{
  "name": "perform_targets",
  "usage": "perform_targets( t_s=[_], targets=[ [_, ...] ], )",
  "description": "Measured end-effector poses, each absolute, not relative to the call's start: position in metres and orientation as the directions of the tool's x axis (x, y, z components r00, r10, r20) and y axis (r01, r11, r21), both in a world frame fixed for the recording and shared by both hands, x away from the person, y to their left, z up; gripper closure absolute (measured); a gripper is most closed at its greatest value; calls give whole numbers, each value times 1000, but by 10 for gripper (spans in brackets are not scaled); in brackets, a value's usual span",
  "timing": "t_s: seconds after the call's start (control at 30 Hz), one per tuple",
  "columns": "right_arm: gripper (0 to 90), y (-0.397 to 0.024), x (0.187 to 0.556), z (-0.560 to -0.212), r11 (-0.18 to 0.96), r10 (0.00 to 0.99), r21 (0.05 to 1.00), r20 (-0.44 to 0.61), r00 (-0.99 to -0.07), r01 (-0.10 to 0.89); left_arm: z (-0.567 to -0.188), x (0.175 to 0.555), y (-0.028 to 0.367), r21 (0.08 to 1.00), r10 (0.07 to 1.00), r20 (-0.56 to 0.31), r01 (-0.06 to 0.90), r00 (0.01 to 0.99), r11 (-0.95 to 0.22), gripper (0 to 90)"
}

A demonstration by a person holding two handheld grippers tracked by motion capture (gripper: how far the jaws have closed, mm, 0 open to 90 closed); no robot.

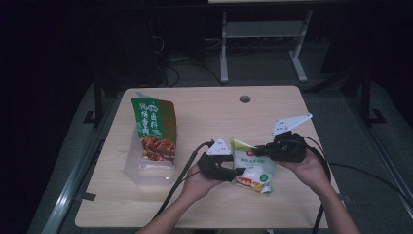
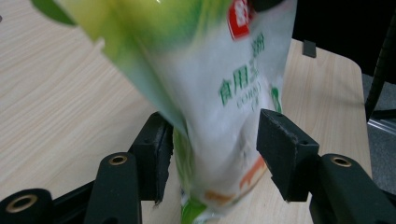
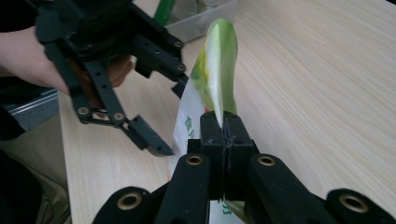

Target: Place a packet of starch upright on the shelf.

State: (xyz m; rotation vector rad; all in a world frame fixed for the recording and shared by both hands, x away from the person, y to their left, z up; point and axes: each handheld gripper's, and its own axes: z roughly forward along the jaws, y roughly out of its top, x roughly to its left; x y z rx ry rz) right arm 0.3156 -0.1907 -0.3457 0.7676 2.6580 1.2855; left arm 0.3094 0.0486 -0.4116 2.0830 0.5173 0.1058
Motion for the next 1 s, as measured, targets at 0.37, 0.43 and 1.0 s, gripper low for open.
perform_targets(
  t_s=[0.37, 0.43, 1.0],
  targets=[
    [860, -195, 314, -347, 534, 479, 750, 113, -870, 391, -411, 312, 48, 832, 405, -141, 330, 903, -446, 750],
    [841, -198, 313, -348, 527, 483, 752, 118, -868, 396, -411, 312, 49, 834, 406, -140, 329, 903, -444, 774],
    [574, -219, 311, -354, 492, 548, 750, 128, -827, 442, -410, 305, 50, 839, 405, -105, 300, 908, -455, 852]
  ],
)
